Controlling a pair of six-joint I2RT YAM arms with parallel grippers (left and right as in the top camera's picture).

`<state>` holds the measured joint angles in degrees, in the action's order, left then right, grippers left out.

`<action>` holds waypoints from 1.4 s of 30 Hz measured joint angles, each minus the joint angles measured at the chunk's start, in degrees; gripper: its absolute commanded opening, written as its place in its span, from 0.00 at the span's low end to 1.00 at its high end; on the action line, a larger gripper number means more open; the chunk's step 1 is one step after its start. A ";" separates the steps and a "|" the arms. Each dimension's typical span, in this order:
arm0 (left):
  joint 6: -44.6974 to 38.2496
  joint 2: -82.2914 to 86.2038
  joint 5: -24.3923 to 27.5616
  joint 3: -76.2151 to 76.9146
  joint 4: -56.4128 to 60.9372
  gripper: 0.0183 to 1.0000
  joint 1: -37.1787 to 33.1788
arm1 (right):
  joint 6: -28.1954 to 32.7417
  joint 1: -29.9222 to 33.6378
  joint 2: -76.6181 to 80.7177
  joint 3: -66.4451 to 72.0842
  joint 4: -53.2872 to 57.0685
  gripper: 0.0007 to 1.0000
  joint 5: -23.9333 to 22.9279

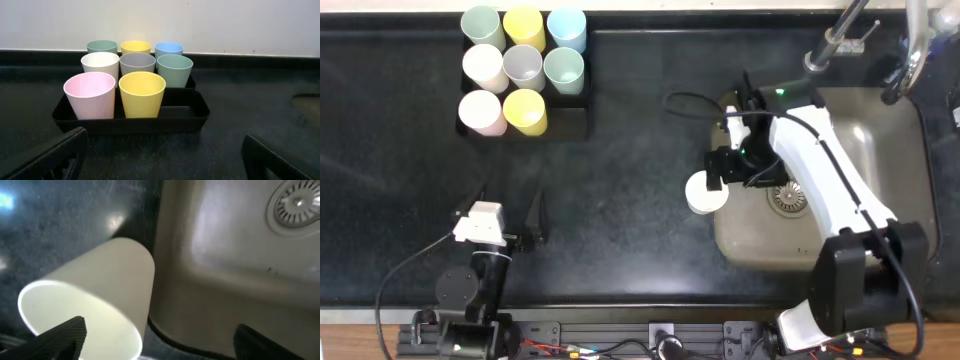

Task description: Store Cups

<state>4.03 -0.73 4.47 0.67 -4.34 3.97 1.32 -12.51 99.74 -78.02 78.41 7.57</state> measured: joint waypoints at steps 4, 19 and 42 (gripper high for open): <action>0.00 0.00 0.00 0.00 0.00 1.00 0.00 | 0.33 -0.07 0.07 0.24 -2.38 0.79 -1.11; 0.00 0.00 0.00 0.00 0.00 1.00 0.00 | 2.19 -3.02 0.09 4.33 -5.09 0.35 -1.55; 0.00 0.00 -0.02 0.00 0.00 1.00 0.00 | -0.20 -3.85 -0.61 -1.81 -5.40 0.04 -0.28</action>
<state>4.03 -0.73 4.45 0.67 -4.34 3.97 1.13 -16.36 99.13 -79.83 73.01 7.29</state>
